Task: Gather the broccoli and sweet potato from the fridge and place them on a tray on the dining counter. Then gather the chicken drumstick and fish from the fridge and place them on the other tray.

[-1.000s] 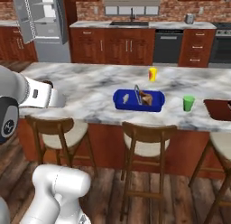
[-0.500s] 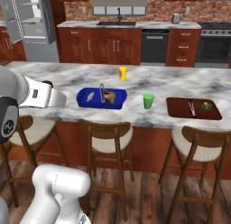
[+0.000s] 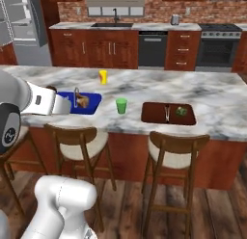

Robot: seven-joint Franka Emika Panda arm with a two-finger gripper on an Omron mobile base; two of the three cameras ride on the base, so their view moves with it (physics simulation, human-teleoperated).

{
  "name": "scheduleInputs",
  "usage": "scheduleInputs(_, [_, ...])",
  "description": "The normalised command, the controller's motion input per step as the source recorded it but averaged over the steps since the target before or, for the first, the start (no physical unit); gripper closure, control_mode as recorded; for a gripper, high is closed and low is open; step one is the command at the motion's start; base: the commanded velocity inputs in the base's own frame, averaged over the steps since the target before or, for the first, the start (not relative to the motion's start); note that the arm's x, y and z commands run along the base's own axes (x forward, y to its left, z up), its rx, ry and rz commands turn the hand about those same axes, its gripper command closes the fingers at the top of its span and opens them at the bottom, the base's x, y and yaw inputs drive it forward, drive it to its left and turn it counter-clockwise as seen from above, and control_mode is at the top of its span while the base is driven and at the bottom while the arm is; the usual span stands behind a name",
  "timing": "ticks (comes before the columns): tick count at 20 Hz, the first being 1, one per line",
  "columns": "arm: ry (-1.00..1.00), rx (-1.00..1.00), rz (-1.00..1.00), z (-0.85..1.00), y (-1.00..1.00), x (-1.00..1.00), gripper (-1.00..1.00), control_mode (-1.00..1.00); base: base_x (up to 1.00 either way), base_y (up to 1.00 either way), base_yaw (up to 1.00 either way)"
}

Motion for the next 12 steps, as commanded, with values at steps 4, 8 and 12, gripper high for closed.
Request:
scheduleInputs(4, [0.00,0.00,0.00,0.00,0.00,0.00,1.00,1.00,0.31,-0.62,0.00])
scheduleInputs(8, [0.00,0.00,0.00,0.00,0.00,0.00,1.00,1.00,0.46,-0.57,0.00])
scheduleInputs(12, [0.00,0.00,0.00,0.00,0.00,0.00,1.00,1.00,0.45,-0.57,0.00])
